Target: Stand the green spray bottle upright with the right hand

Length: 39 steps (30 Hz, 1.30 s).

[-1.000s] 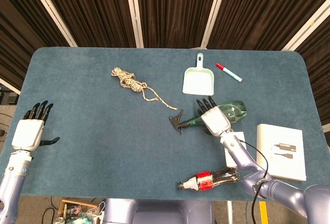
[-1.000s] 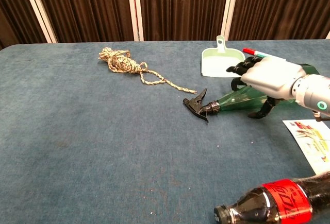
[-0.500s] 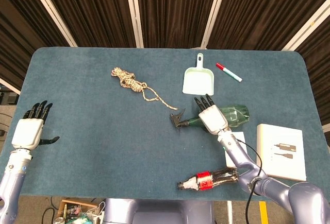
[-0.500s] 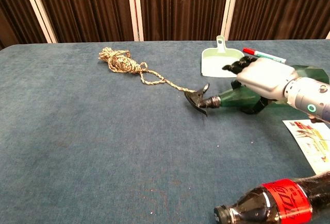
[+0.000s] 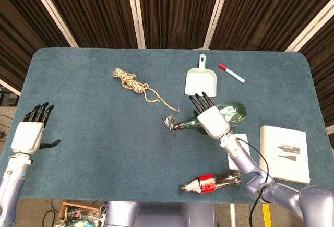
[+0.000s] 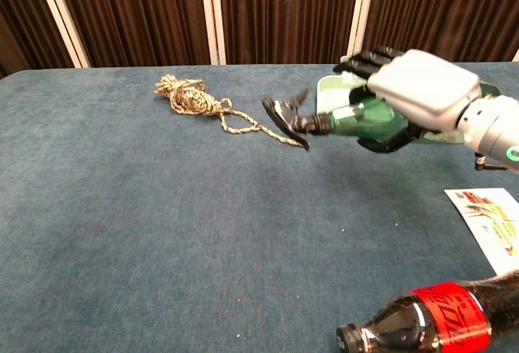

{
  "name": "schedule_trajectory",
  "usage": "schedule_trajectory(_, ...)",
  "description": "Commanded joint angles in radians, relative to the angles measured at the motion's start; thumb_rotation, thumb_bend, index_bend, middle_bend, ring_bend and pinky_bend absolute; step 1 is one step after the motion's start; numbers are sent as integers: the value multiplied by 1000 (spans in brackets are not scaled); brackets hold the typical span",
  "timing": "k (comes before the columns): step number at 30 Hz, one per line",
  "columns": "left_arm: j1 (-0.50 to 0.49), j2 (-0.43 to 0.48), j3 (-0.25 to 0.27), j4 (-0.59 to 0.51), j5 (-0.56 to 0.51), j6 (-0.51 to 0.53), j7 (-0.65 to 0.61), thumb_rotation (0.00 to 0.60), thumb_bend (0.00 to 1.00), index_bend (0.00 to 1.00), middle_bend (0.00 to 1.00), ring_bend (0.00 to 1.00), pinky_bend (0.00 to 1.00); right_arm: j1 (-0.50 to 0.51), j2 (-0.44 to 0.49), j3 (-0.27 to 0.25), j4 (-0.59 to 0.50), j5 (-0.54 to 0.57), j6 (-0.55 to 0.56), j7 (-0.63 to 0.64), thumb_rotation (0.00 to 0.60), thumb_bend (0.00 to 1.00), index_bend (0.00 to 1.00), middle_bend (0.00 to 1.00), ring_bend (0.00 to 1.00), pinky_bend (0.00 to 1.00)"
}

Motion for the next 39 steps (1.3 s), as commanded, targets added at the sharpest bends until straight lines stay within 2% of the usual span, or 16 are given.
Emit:
schedule_trajectory(1,3,2,6,-7,12,10,1,600,56,0,0,0,174,13,9,-6,34,-107,182,250,600,656,851,109,0,89)
schedule_trajectory(6,5,5,12,-14,21,20,0,600,56,0,0,0,175,34,-12,29,95,-106,266,444,600,648,850,96,0,89)
schedule_trajectory(10,6,5,12,-13,20,22,0,600,56,0,0,0,174,31,-11,63,91,-58,295,673,600,649,836,76,0,55)
schedule_trajectory(15,3,0,14,-10,18,18,8,600,56,0,0,0,174,-1,9,68,41,20,251,996,600,668,809,35,0,2)
schedule_trajectory(20,-1,-3,16,-11,18,10,14,600,57,0,0,0,174,-32,-16,77,49,100,187,1190,600,691,798,6,0,0)
schedule_trajectory(23,-3,-5,17,-10,16,8,18,600,57,0,0,0,174,-52,-62,93,80,153,156,1274,600,694,806,17,0,0)
schedule_trajectory(25,-5,-6,18,-8,14,3,17,600,56,0,0,0,174,-64,-91,84,120,169,127,1313,600,693,806,18,0,0)
schedule_trajectory(35,-4,-3,21,-7,20,9,12,600,56,0,0,0,174,-82,-153,66,204,160,122,1361,600,693,799,18,0,0)
schedule_trajectory(39,0,-1,24,-9,26,19,9,600,57,0,0,0,175,-91,-189,54,255,134,165,1367,600,690,799,17,0,0)
